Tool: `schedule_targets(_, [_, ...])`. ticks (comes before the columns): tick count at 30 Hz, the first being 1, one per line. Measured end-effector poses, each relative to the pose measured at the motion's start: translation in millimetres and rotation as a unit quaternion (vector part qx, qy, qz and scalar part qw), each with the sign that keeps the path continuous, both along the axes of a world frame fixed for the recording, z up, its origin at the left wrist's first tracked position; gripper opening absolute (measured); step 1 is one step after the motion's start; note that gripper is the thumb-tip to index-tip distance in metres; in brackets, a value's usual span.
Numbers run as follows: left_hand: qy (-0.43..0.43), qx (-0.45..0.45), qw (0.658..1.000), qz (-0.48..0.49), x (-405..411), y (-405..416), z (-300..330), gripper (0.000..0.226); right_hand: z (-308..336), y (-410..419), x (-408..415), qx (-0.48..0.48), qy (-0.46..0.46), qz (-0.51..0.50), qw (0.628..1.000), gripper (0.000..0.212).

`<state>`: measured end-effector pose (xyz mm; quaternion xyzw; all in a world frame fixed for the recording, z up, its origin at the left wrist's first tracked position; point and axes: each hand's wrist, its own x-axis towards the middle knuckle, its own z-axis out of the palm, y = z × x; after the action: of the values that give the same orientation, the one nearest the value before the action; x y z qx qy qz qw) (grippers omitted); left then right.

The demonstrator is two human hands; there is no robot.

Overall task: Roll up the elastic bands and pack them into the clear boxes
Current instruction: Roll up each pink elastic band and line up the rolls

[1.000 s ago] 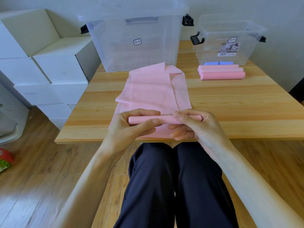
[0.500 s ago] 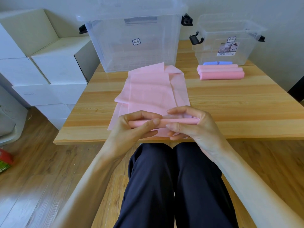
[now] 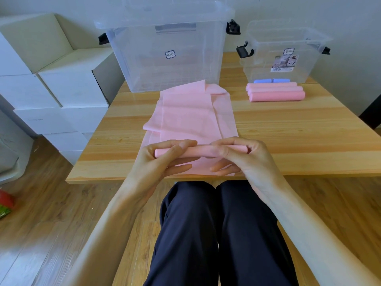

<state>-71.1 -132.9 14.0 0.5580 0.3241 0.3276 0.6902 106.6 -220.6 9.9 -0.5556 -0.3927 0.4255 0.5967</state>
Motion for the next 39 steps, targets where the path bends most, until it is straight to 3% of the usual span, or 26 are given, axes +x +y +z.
schedule_targets(5, [0.008, 0.013, 1.0, 0.021, 4.8, 0.8, 3.5, 0.026, 2.9, 0.3, -0.9, -0.001, 0.016, 0.004, 1.0, 0.026])
schedule_targets(10, [0.018, 0.028, 0.999, 0.005, 2.6, 2.0, 6.4, 0.028, 2.8, -0.2, -0.2, -0.007, 0.004, -0.006, 1.0, 0.016])
schedule_targets(16, [0.044, 0.046, 0.998, 0.014, 2.1, -1.5, 7.5, 0.025, 7.0, -0.7, 0.9, -0.004, 0.011, 0.017, 1.0, 0.032])
schedule_targets(20, [0.032, 0.042, 0.999, -0.001, 3.3, -2.2, 6.5, 0.028, 6.8, -2.3, 2.7, -0.01, -0.001, 0.011, 1.0, 0.018])
schedule_targets(26, [0.03, 0.036, 0.999, 0.022, 6.4, -3.1, 0.9, 0.025, 9.0, -6.8, 1.3, -0.015, -0.029, 0.033, 0.999, 0.024])
schedule_targets(29, [0.006, 0.004, 1.0, -0.016, 4.1, -4.4, 1.4, 0.025, 9.0, -9.6, 1.0, -0.025, -0.023, 0.019, 0.999, 0.017])
schedule_targets(33, [-0.008, -0.018, 0.999, -0.033, 2.2, -6.3, 0.4, 0.021, 8.8, -13.1, 0.5, -0.037, 0.002, 0.025, 0.999, 0.024])
schedule_targets(36, [0.009, -0.008, 1.0, -0.016, 3.1, -7.7, -2.4, 0.024, 5.5, -14.0, -0.2, -0.041, 0.001, 0.024, 0.999, 0.029])
schedule_targets(39, [0.012, -0.006, 0.999, -0.032, 2.6, -8.2, -4.4, 0.031, 2.5, -14.6, -1.4, -0.037, 0.007, 0.002, 0.999, 0.021])
